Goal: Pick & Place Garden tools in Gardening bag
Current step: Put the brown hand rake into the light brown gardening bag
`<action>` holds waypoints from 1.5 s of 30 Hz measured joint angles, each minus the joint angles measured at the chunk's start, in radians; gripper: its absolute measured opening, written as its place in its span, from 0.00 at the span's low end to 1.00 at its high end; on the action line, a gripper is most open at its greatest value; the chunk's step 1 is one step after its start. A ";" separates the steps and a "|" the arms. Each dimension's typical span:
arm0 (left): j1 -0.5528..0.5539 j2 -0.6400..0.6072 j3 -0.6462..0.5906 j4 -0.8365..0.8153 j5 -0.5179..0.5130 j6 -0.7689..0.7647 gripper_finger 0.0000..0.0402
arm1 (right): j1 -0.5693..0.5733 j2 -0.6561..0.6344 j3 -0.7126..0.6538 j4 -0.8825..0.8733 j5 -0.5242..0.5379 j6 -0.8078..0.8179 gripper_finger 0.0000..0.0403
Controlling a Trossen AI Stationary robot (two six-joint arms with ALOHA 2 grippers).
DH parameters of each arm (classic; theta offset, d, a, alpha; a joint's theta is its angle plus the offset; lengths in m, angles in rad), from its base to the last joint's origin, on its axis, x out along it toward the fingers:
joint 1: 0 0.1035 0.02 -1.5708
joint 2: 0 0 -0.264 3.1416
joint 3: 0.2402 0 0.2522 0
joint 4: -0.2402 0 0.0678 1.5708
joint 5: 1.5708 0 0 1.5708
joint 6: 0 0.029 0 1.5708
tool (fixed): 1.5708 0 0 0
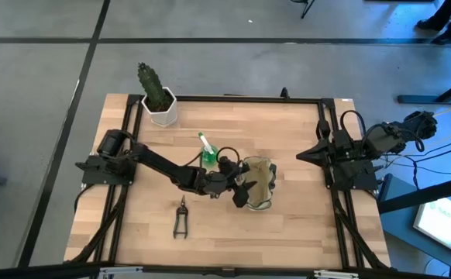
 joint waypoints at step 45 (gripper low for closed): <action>0.016 -0.019 0.216 -0.450 0.273 0.393 0.49 | 0.000 0.000 0.000 0.026 0.005 -0.039 0.00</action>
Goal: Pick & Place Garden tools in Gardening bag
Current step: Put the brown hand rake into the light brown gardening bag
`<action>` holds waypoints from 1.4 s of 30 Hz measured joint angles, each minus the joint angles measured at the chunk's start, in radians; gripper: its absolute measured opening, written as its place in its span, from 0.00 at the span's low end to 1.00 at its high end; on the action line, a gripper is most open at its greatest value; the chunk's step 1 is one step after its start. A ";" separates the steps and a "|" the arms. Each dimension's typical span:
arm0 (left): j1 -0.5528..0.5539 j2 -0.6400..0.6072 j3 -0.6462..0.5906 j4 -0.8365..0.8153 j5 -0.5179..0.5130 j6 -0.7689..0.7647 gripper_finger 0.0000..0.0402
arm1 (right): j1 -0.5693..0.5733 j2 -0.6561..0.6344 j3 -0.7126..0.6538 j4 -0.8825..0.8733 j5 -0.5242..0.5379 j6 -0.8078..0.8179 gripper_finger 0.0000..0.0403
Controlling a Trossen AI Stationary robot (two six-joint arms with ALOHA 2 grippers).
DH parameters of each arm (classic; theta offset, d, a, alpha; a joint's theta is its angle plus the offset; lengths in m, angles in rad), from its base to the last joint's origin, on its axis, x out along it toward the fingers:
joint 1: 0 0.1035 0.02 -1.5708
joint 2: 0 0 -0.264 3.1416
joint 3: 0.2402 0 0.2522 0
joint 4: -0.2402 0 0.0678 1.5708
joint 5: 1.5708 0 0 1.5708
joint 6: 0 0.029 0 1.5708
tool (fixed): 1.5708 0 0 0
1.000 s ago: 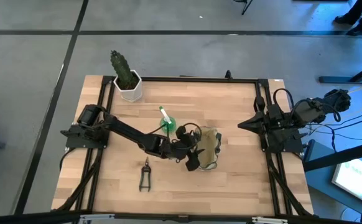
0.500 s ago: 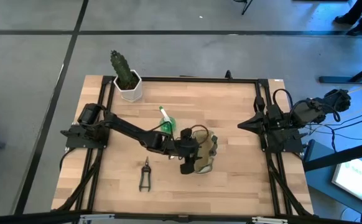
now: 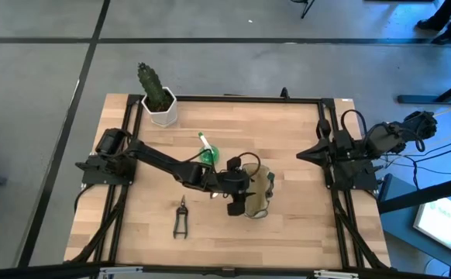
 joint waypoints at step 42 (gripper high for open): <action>0.132 -0.006 0.235 0.148 0.262 -0.140 0.22 | 0.000 0.000 0.000 0.049 -0.003 -0.024 0.00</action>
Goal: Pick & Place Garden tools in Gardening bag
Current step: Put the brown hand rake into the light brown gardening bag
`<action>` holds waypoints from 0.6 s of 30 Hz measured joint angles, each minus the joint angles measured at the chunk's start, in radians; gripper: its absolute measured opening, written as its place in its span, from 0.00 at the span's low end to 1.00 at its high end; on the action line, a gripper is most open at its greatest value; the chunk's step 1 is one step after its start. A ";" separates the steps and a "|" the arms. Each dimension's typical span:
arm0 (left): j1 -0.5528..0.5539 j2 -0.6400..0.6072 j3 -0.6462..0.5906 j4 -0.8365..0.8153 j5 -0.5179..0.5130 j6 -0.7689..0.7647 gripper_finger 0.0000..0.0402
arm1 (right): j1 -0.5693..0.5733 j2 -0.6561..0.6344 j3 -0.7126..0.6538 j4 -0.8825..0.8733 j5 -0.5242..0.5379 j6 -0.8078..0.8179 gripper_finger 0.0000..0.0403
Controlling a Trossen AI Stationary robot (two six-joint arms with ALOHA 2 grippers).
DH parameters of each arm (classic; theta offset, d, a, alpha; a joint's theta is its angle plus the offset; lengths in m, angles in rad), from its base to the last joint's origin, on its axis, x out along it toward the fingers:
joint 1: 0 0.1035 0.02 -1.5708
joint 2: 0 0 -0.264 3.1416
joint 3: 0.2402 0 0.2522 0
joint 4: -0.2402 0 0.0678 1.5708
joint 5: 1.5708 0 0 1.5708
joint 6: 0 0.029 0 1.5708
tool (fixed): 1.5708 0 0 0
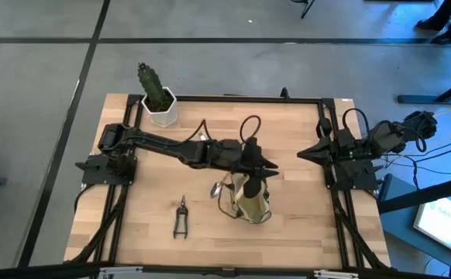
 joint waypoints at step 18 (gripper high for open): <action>0.000 0.142 -0.010 0.363 -0.136 -0.006 0.22 | 0.000 -0.032 0.000 0.011 -0.023 -0.002 0.00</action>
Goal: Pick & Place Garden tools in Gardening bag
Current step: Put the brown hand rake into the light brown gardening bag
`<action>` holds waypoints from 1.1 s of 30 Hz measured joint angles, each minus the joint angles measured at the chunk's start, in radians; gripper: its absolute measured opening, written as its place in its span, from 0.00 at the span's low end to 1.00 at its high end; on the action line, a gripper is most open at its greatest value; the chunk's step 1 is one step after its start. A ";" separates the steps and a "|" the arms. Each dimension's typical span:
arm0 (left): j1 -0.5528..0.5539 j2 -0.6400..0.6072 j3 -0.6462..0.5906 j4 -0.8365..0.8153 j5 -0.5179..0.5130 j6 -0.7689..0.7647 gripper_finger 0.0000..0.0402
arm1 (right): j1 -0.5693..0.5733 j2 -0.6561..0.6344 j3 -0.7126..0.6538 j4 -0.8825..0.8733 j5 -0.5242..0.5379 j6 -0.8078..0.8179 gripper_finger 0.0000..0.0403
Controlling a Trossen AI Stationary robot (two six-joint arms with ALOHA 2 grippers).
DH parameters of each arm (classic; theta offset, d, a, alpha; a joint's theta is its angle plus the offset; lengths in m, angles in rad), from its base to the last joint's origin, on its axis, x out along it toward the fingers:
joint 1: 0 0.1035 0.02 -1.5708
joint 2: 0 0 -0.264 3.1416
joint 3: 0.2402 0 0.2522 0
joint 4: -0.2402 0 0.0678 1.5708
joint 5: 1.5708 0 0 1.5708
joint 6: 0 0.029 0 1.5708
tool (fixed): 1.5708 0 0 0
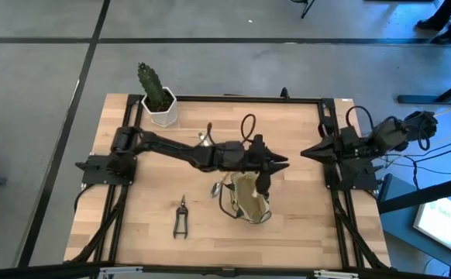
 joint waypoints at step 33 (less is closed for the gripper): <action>-0.194 0.129 0.000 -0.081 -0.804 -0.004 0.40 | 0.000 -0.059 0.000 0.005 0.035 0.011 0.00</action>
